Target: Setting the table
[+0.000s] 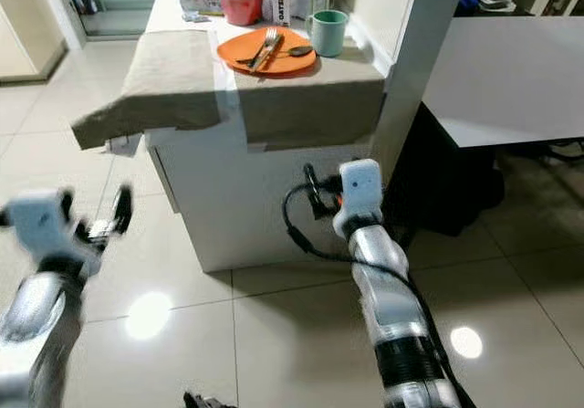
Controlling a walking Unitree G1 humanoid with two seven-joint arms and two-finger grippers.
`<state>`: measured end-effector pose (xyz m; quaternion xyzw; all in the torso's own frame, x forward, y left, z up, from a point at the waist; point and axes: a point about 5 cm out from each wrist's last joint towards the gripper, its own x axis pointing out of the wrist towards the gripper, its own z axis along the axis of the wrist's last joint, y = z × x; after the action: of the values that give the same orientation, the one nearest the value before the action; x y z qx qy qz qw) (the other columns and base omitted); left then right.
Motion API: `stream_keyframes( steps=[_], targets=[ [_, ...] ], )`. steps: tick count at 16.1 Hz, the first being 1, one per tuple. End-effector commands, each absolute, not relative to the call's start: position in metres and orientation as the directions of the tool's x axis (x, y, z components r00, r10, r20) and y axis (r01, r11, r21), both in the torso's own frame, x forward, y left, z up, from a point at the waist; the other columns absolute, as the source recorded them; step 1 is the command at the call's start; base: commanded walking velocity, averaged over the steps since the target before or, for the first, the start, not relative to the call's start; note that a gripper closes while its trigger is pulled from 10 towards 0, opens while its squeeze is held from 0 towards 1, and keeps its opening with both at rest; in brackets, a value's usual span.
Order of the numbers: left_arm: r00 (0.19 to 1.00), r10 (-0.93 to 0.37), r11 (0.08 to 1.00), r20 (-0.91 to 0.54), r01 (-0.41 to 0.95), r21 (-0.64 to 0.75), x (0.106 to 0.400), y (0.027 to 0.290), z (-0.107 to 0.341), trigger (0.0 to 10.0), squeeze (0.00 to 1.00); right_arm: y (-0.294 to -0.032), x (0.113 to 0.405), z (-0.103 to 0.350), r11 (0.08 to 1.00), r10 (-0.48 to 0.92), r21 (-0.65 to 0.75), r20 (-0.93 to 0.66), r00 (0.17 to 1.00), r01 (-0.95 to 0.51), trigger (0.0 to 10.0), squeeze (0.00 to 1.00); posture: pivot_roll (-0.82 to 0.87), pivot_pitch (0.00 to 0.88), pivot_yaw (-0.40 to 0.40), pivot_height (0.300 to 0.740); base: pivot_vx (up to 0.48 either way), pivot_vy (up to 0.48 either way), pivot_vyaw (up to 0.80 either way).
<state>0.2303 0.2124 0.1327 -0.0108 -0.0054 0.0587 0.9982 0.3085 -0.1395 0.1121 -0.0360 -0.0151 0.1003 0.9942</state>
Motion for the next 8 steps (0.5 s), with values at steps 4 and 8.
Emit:
stream_keyframes(
  steps=[4,8],
  targets=[
    [0.988,0.13,0.991,-0.083,-0.127,0.041,0.19,0.241,0.124,10.0,1.0,-0.161,0.279,0.097,0.956,0.238,-0.163,-0.052,0.97,-0.244,10.0,0.0,-0.03,0.004,0.038,0.74,0.0,0.0,0.0],
    [0.982,0.165,0.986,-0.087,-0.161,0.047,0.177,0.258,0.13,10.0,1.0,-0.185,0.275,0.097,0.968,0.188,-0.153,-0.093,0.978,-0.201,10.0,0.0,-0.04,0.012,0.022,0.74,0.0,0.0,0.0]
  ],
)
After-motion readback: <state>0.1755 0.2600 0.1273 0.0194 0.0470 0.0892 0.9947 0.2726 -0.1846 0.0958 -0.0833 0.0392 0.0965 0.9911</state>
